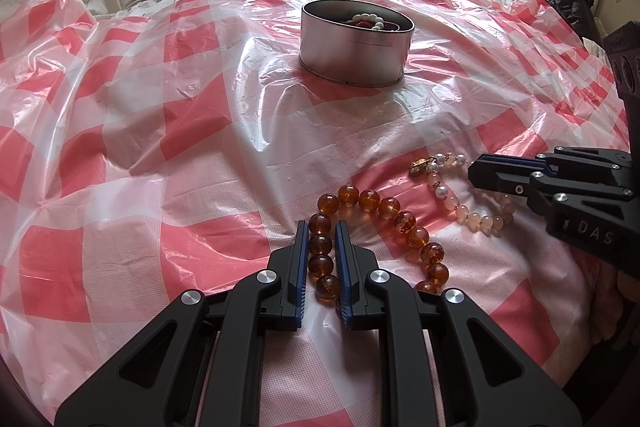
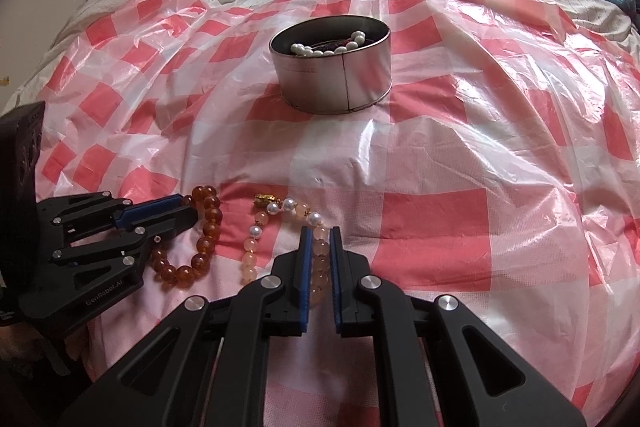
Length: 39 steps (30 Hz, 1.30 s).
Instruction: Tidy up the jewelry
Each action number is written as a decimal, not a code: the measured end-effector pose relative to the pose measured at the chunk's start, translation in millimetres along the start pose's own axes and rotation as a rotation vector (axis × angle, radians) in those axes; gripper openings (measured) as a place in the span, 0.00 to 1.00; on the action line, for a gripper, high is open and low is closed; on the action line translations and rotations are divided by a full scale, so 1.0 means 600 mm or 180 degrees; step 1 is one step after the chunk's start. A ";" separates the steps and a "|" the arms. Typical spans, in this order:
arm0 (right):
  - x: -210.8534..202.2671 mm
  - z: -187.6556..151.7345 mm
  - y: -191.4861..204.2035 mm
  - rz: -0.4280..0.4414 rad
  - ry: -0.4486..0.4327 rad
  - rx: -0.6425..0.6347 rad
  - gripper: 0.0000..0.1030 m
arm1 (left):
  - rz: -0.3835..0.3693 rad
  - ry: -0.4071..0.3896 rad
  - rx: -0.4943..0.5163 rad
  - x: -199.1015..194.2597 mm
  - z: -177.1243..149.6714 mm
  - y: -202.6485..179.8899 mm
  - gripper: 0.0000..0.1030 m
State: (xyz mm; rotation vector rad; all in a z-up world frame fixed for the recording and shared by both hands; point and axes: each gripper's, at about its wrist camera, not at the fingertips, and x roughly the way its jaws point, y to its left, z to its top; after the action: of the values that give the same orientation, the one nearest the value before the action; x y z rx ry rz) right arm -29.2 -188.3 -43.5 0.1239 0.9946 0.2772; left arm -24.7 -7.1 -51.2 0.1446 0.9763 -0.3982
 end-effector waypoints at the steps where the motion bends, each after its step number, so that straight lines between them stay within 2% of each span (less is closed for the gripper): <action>1: -0.004 0.002 -0.004 0.0070 -0.0031 0.0064 0.09 | -0.0009 -0.0003 -0.0014 0.000 0.000 0.001 0.13; 7: -0.028 0.009 -0.030 0.0482 -0.0219 0.0453 0.09 | -0.0101 0.0000 -0.0149 -0.005 0.004 0.013 0.12; 14: -0.045 0.014 -0.041 0.0750 -0.0387 0.0654 0.09 | -0.0119 -0.0086 -0.0140 -0.020 0.007 0.010 0.12; 24: -0.070 0.019 -0.045 0.0917 -0.0634 0.0704 0.09 | -0.0213 -0.0193 -0.0195 -0.038 0.014 0.013 0.09; 39: -0.068 0.016 -0.056 0.0923 -0.0634 0.0768 0.09 | -0.0227 -0.0219 -0.0202 -0.040 0.016 0.016 0.08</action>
State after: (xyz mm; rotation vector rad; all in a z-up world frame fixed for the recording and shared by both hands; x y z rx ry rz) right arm -36.2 -231.8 -12.6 0.5090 0.8077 0.4008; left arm -25.4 4.9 -26.3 0.0385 0.9270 -0.4344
